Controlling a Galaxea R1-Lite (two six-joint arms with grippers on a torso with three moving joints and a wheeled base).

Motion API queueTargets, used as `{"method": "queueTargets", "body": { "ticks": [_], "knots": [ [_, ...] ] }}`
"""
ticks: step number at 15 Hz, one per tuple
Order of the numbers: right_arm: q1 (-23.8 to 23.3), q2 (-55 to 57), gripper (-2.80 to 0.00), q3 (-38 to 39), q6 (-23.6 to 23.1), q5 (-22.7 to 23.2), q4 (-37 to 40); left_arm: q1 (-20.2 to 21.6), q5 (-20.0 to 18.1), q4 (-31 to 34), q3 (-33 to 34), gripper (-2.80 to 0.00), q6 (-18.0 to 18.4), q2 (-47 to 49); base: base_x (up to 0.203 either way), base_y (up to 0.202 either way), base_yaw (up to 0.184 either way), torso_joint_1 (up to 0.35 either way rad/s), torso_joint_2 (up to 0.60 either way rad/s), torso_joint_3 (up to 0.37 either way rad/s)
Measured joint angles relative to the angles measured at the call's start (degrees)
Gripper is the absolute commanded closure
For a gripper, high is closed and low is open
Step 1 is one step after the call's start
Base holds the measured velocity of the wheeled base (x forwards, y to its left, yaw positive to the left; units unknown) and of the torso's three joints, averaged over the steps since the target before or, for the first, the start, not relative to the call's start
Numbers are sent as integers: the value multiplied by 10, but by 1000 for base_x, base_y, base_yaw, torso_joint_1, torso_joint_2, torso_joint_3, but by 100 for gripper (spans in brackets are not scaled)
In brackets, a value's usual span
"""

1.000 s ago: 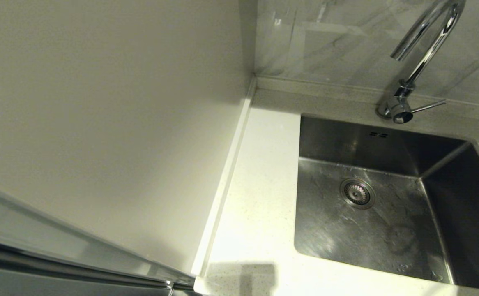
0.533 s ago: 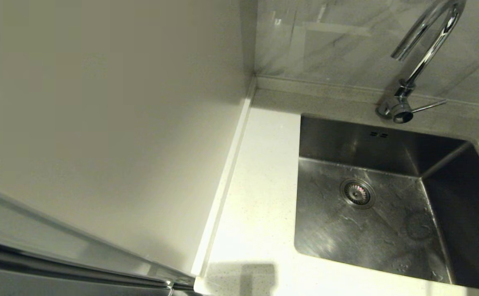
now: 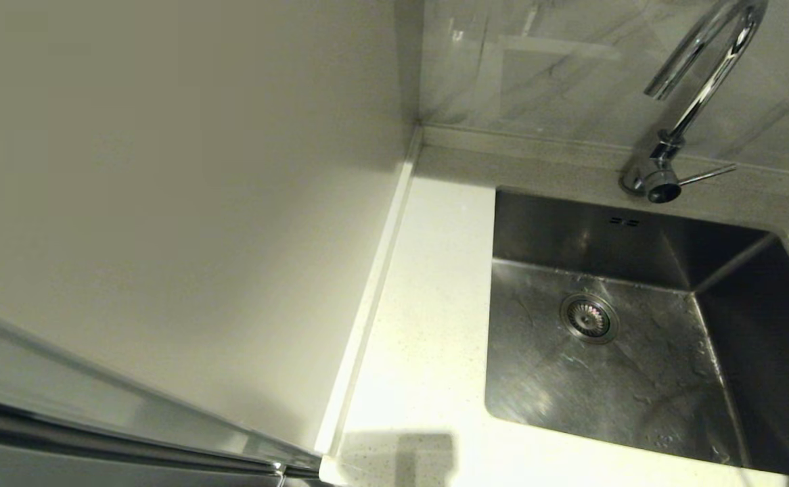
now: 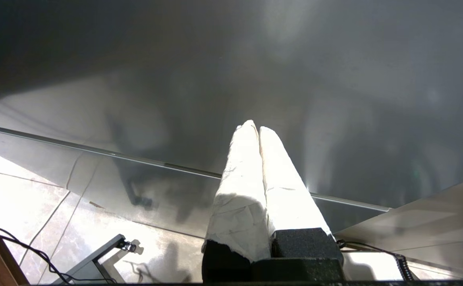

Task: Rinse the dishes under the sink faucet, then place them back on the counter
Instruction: Put a bowl into the sink

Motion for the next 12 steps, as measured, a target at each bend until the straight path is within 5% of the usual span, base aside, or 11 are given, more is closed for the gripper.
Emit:
{"method": "queueTargets", "body": {
  "ticks": [3, 8, 12],
  "knots": [
    [14, 37, -280, 4, -42, 14, -32, 0, 0, 0, 0, 0, 0, 0, 0, 0, 0, 0, 0, 0],
    [38, 88, -280, 5, -41, 12, -67, 0, 0, 0, 0, 0, 0, 0, 0, 0, 0, 0, 0, 0],
    [59, 121, -280, 3, 19, 3, -155, 0, 0, 0, 0, 0, 0, 0, 0, 0, 0, 0, 0, 0]
  ]
}}
